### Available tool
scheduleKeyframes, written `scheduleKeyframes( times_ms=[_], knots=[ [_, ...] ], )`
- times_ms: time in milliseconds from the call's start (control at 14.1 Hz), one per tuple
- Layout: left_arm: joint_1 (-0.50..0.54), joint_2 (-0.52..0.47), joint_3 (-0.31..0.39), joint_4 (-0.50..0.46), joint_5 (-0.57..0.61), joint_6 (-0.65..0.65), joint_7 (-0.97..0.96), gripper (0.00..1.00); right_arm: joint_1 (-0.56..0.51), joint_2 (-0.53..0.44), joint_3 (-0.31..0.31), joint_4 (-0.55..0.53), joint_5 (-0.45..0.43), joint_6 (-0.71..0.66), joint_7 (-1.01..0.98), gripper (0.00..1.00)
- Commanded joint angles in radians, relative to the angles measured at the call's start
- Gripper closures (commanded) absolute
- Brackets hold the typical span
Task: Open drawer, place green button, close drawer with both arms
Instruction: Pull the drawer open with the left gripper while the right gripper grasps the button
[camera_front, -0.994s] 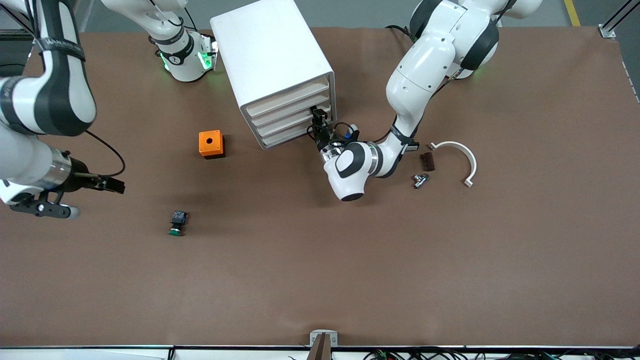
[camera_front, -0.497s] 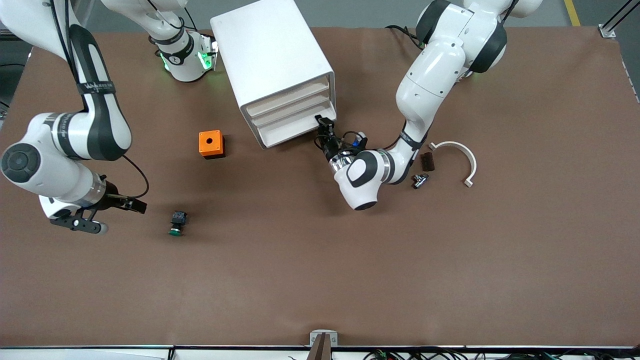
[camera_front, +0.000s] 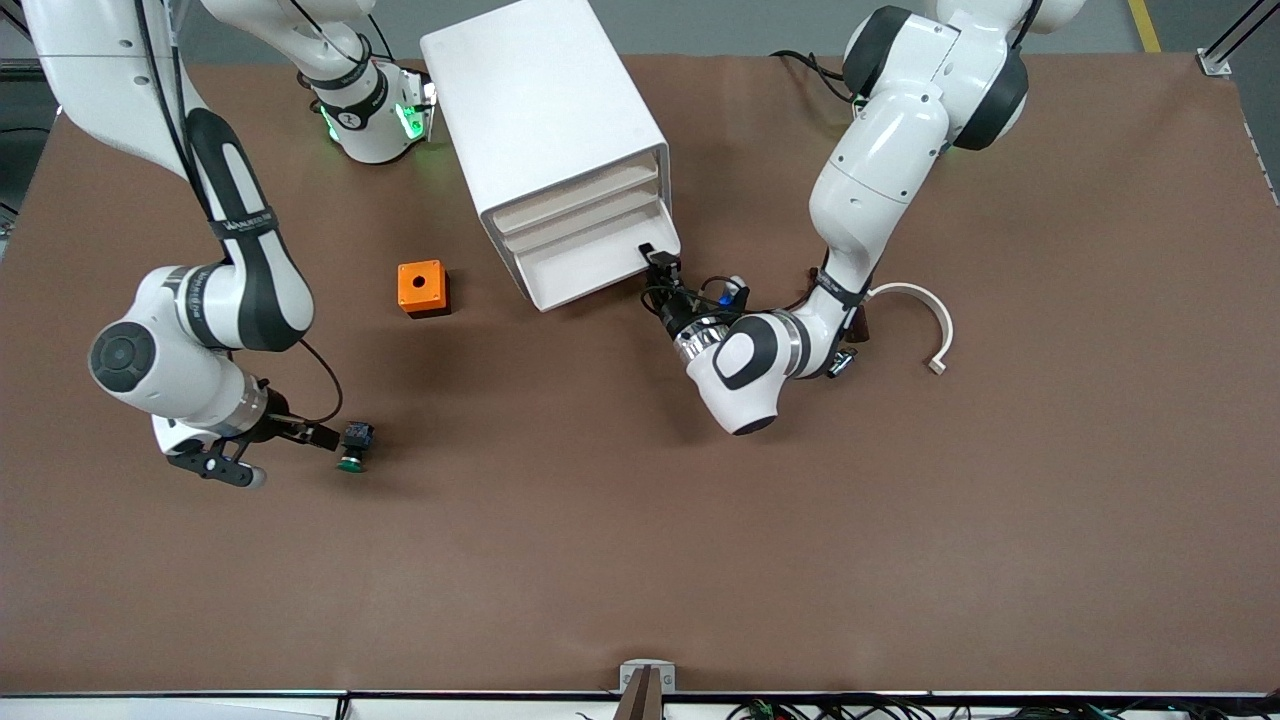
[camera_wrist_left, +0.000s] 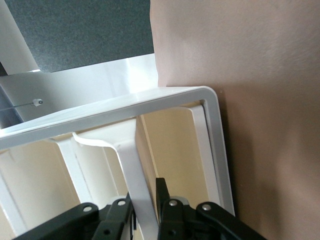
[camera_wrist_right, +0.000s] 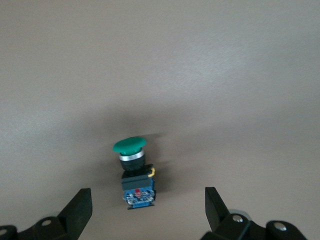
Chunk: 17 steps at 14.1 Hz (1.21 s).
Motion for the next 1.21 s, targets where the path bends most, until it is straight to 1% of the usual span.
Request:
scheduleKeyframes(
  times_ms=[0,284,497,781,852,923,994,1065,1136],
  knots=[
    [0.037,0.002,0.004,0.011,-0.013,-0.010,0.001,0.82,0.019,0.005,-0.002,-0.039,0.010,0.051,0.025,0.00],
    [0.084,0.000,0.003,0.010,-0.015,-0.010,0.001,0.80,0.021,0.036,-0.002,-0.074,0.009,0.127,0.032,0.00],
    [0.098,0.002,0.004,0.011,-0.013,-0.010,0.005,0.76,0.047,0.050,-0.004,-0.076,0.009,0.138,0.094,0.00],
    [0.118,0.000,0.004,0.013,-0.015,-0.007,0.005,0.74,0.048,0.074,-0.005,-0.076,-0.002,0.161,0.100,0.00],
    [0.124,0.000,0.004,0.013,-0.015,-0.004,0.008,0.67,0.048,0.076,-0.005,-0.076,-0.004,0.161,0.099,0.00],
    [0.127,0.000,0.003,0.013,-0.015,-0.005,0.016,0.52,0.048,0.083,-0.007,-0.074,-0.010,0.163,0.099,0.00],
    [0.132,-0.001,0.003,0.014,-0.020,-0.004,0.018,0.28,0.048,0.088,-0.007,-0.073,-0.023,0.163,0.099,0.00],
    [0.140,-0.007,0.001,0.019,-0.030,0.000,0.021,0.13,0.048,0.094,-0.007,-0.071,-0.025,0.163,0.099,0.00],
    [0.144,-0.007,0.000,0.034,-0.055,0.007,0.028,0.00,0.047,0.096,-0.008,-0.071,-0.025,0.161,0.100,0.01]
  ],
)
